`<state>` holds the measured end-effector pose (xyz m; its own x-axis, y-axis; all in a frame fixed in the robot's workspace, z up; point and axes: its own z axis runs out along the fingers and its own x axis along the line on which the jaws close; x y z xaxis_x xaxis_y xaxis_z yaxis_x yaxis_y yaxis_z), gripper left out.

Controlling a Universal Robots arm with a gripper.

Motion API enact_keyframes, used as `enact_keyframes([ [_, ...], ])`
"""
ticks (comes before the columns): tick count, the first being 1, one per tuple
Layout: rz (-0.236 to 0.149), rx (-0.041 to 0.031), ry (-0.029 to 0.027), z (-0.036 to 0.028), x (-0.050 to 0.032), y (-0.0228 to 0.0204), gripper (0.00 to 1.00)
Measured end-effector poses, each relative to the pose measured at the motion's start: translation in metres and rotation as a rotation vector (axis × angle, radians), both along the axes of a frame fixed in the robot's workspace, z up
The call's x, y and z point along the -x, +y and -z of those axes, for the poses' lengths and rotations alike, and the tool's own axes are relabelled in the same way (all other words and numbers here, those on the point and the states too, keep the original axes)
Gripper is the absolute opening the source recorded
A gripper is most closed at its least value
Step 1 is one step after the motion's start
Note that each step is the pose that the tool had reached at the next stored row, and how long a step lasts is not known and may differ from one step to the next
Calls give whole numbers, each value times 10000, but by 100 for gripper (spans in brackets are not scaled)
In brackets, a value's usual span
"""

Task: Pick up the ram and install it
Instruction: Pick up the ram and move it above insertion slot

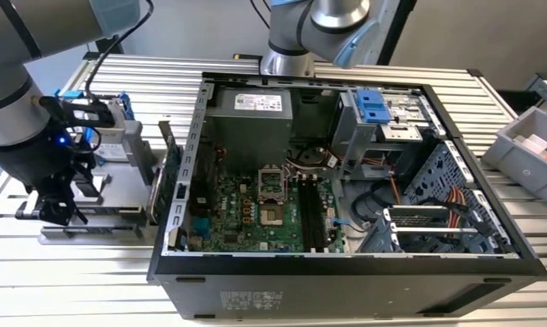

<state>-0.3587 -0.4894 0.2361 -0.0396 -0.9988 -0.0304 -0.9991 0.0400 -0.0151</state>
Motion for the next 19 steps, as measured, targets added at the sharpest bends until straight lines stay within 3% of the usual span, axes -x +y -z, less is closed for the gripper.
enact_keyframes([
  [19, 0, 0, 5, 81, 9, 1, 100],
])
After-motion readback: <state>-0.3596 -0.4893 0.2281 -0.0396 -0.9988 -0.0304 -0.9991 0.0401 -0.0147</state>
